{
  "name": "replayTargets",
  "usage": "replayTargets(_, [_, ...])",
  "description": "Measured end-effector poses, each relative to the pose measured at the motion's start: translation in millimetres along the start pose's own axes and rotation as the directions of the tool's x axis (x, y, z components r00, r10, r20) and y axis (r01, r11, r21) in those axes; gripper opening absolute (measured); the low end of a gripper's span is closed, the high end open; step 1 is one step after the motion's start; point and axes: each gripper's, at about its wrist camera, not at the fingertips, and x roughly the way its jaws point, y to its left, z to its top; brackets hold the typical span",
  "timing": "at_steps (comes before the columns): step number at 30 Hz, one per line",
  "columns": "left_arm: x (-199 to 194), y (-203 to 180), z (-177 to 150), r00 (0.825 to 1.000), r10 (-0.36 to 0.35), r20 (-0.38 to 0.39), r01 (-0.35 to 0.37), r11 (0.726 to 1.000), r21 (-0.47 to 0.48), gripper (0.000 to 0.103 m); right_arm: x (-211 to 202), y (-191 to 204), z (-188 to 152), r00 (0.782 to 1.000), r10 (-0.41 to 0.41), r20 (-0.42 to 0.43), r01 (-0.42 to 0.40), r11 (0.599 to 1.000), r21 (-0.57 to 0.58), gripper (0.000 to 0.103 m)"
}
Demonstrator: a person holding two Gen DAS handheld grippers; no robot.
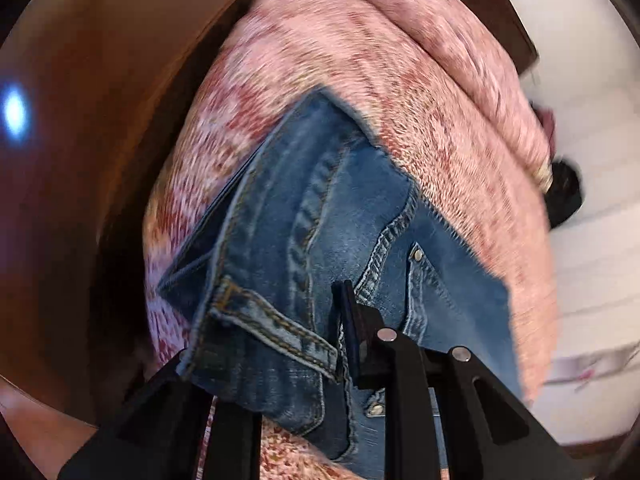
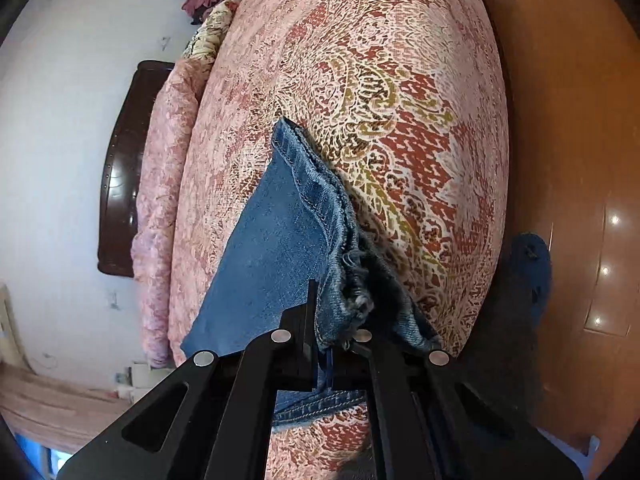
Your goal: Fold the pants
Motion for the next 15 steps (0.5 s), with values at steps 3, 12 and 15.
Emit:
replayTargets(3, [-7.5, -10.1, 5.6, 0.997, 0.027, 0.07, -0.031, 0.998, 0.061, 0.017, 1.9, 9.9, -1.0, 0.999, -0.046, -0.009, 0.046, 0.997, -0.066, 0.001])
replayTargets(12, [-2.6, -5.2, 2.6, 0.994, 0.023, 0.109, -0.027, 0.999, 0.036, 0.018, -6.2, 58.4, 8.2, 0.991, -0.111, 0.081, 0.128, 0.956, -0.264, 0.001])
replayTargets(15, [3.1, -9.4, 3.2, 0.993, 0.039, 0.115, -0.045, 0.997, 0.054, 0.018, -6.9, 38.2, 1.1, 0.987, -0.153, 0.057, 0.162, 0.956, -0.245, 0.001])
